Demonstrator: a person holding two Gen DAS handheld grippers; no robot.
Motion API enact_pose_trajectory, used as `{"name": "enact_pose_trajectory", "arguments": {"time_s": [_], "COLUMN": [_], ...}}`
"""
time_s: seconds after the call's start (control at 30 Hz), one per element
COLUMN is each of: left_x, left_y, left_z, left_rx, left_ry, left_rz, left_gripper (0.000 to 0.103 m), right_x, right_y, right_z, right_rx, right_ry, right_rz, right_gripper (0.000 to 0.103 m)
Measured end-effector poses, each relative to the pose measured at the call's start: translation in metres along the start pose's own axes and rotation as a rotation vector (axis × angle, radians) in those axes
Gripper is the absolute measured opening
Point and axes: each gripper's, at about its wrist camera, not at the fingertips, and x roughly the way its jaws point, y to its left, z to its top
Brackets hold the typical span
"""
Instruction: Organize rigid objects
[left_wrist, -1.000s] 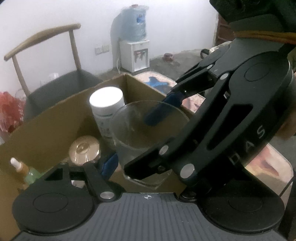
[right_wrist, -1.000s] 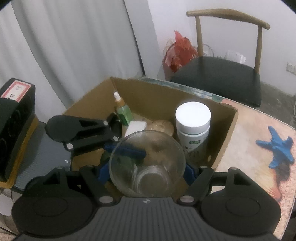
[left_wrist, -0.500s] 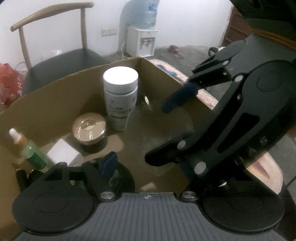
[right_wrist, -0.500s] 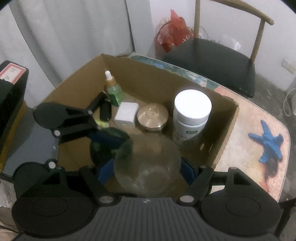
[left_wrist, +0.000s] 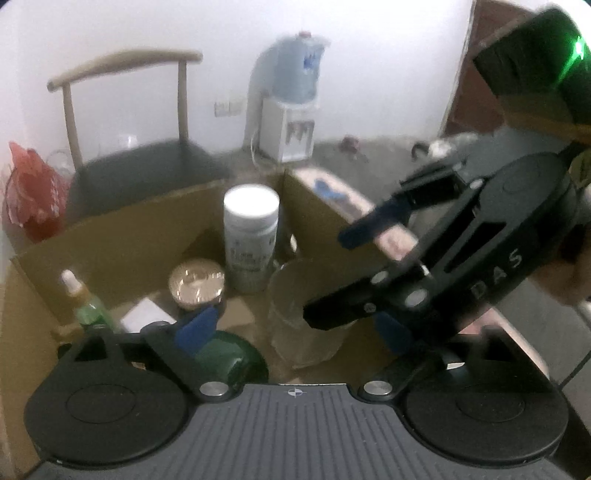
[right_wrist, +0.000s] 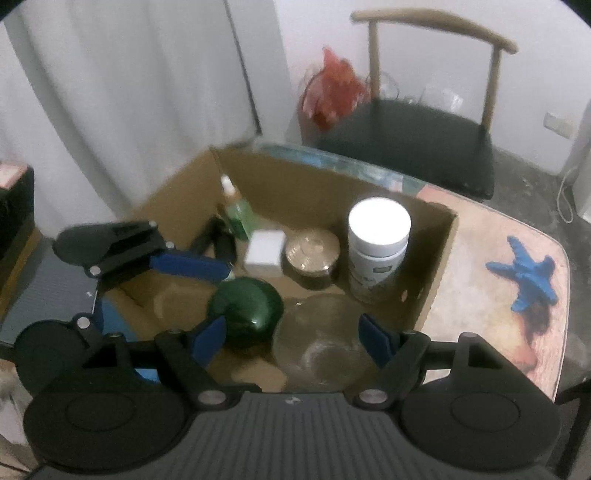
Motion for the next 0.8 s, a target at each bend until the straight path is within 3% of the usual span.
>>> {"name": "enact_pose_trajectory", "arguments": {"time_s": [0.13, 0.33, 0.5, 0.67, 0.8], "left_x": [-0.031, -0.086, -0.121, -0.144, -0.153], "left_y": [-0.005, -0.014, -0.011, 0.002, 0.011], "left_z": [-0.008, -0.031, -0.058, -0.079, -0.093], "left_rx": [-0.010, -0.009, -0.042, -0.144, -0.213], "left_ry": [-0.078, -0.179, -0.205, -0.218, -0.229], "left_rz": [-0.008, 0.041, 0.096, 0.179, 0.232], "left_gripper": [0.099, 0.103, 0.103, 0.103, 0.103], "right_x": [-0.036, -0.094, -0.117, -0.117, -0.115], "right_y": [0.003, 0.018, 0.040, 0.062, 0.082], "right_z": [-0.023, -0.078, -0.133, -0.171, -0.178], "right_rx": [0.097, 0.247, 0.355, 0.422, 0.382], "right_ry": [-0.116, -0.328, -0.465, -0.512, -0.496], "right_rz": [0.061, 0.101, 0.140, 0.079, -0.015], "right_gripper": [0.085, 0.091, 0.099, 0.101, 0.103]}}
